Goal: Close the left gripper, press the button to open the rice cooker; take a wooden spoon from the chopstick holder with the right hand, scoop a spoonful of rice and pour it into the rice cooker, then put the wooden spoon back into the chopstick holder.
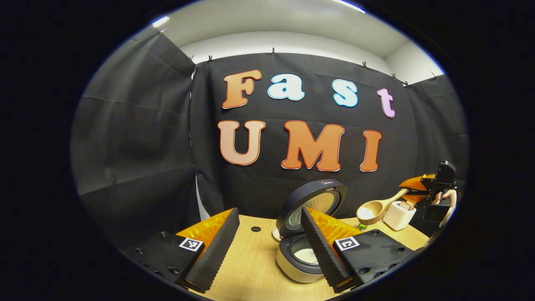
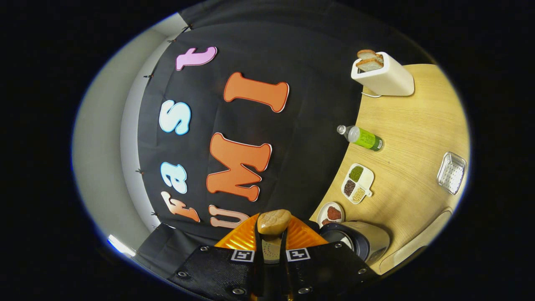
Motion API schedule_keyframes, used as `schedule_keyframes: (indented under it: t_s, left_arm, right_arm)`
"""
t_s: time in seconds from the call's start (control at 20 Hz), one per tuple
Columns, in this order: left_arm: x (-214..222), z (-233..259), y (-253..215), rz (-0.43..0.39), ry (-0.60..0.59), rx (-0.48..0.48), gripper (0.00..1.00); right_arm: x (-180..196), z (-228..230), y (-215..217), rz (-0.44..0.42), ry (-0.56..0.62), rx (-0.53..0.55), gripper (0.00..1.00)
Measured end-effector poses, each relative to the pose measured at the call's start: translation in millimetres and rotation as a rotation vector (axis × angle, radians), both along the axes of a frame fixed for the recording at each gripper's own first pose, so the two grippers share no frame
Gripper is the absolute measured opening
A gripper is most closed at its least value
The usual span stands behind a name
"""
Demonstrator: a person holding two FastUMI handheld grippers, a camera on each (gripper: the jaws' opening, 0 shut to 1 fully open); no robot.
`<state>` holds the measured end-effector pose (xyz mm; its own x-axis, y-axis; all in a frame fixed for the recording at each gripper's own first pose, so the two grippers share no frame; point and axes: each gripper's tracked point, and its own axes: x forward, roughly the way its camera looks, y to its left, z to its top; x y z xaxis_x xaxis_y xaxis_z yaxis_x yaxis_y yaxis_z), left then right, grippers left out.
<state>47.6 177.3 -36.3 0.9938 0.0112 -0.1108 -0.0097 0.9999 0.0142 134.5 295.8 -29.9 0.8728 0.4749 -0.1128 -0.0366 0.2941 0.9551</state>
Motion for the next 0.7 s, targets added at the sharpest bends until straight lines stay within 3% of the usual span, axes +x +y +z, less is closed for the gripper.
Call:
schedule_keyframes:
  t_s: [0.7]
  left_arm:
    - [5,-7,16,0.002,-0.002,0.02,0.99]
  right_arm:
    - [15,-8,61,0.05,-0.115,-0.378,0.13]
